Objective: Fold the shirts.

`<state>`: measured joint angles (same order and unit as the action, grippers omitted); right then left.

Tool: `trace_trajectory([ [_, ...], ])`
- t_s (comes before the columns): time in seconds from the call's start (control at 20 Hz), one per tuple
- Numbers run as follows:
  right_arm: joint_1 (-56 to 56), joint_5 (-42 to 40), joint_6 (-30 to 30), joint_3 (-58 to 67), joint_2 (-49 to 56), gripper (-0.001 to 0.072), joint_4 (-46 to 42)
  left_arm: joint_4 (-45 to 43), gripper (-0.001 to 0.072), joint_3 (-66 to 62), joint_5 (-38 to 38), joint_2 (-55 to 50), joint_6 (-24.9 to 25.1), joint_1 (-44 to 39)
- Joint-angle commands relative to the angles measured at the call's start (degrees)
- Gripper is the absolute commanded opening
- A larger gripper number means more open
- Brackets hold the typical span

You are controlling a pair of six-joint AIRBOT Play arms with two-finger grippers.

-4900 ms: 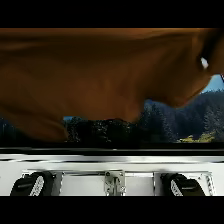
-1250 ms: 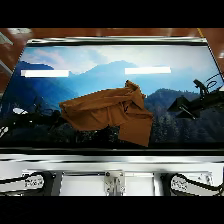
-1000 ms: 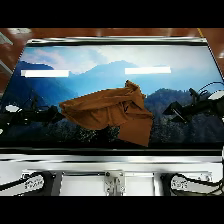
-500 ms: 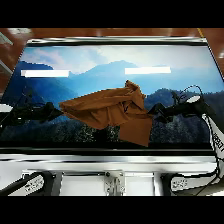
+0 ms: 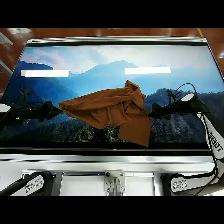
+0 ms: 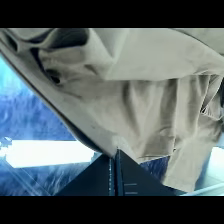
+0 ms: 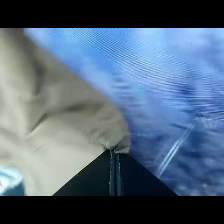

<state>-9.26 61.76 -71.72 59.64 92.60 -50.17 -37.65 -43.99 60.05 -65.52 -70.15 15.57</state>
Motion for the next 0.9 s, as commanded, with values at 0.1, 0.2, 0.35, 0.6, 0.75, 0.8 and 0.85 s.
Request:
trace_trajectory([
  [0.1,0.44,4.76,9.44,11.78,-10.73,0.0051,6.25,-0.48,0.0032,-9.70,-2.01,6.47,3.85,0.00],
  [0.2,0.44,3.28,11.69,19.61,-18.86,0.0051,10.21,-0.48,0.0033,-20.31,-2.05,11.93,6.84,0.00],
  [0.35,0.44,-6.19,12.24,31.98,-32.37,0.0052,10.08,-1.70,0.0034,-39.80,-6.56,18.93,11.15,0.00],
  [0.6,0.44,-20.15,2.60,44.00,-51.01,0.0052,-7.82,-13.60,0.0034,-65.18,-12.28,24.96,-0.46,0.00],
  [0.75,0.44,-14.91,-3.82,46.93,-58.84,0.0052,-21.16,-23.56,0.0034,-71.17,-6.51,28.17,-6.97,0.00],
  [0.8,0.44,-12.46,-5.29,46.97,-60.98,0.0052,-25.49,-28.06,0.0034,-71.58,-4.46,29.16,-9.94,0.00],
  [0.85,0.44,-10.21,-6.78,46.97,-62.58,0.0052,-28.83,-32.11,0.0034,-71.56,-2.27,30.03,-12.68,0.00],
])
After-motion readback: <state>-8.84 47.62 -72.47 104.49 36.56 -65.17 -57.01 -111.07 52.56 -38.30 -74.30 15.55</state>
